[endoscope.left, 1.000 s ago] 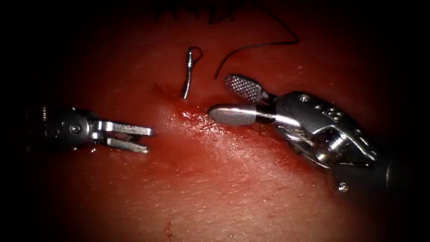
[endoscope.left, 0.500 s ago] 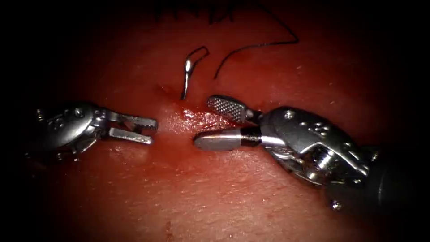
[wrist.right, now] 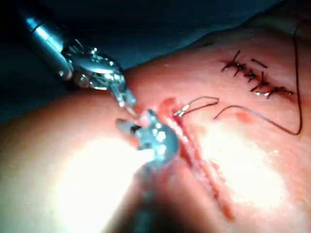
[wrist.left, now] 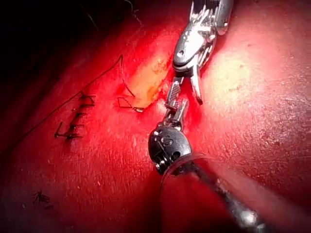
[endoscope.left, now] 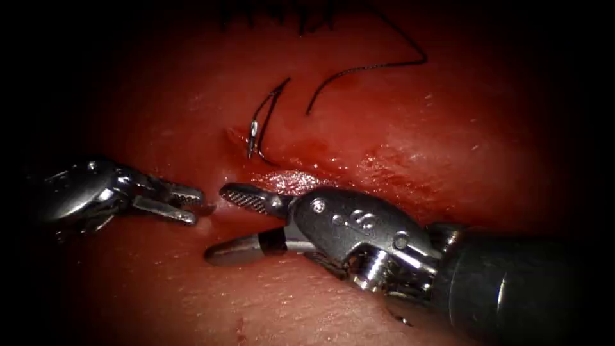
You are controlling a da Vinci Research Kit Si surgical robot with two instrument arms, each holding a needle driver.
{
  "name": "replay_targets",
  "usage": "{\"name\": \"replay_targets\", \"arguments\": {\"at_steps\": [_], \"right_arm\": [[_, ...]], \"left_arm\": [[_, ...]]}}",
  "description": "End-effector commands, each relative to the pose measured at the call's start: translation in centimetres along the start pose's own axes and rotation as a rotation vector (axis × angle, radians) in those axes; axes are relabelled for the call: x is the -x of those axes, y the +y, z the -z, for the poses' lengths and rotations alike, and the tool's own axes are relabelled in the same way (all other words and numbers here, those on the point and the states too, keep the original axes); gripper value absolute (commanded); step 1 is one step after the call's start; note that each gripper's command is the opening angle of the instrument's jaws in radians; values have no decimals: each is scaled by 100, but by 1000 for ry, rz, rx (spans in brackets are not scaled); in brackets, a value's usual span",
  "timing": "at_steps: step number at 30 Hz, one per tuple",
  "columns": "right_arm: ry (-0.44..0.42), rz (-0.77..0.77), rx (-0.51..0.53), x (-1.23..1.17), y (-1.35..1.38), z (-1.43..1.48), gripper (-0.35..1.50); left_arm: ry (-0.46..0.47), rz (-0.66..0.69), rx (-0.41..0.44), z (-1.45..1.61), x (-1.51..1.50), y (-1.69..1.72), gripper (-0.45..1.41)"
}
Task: Wound Closure
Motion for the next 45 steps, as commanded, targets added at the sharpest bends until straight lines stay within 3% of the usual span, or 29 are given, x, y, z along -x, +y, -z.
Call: {"name": "replay_targets", "arguments": {"at_steps": [1, 10, 16, 20, 28, 35, 40, 45], "right_arm": [[-27, 3, 6, 15, 2, -16, 72], [-106, 29, 59, 45, 20, -25, 72], [-116, 30, 69, 48, 25, -17, 72], [-116, 30, 71, 47, 26, -14, 72], [-117, 31, 79, 50, 32, -10, 76], [-118, 33, 84, 53, 38, -2, 76], [-121, 28, 80, 49, 38, 4, 76], [-121, 28, 83, 50, 38, 3, 76]], "left_arm": [[2, 2, 1, -6, 3, -2, -45], [0, 25, 7, -5, -28, 23, -45], [3, 119, -6, 4, -74, 58, -45], [1, 208, -25, 14, -90, 67, -45], [-10, 236, -18, 28, -104, 80, -45], [3, 18, -33, 32, -133, 94, -45], [12, -340, -105, 26, -158, 99, -45], [11, -359, -117, 24, -162, 100, -45]]}}
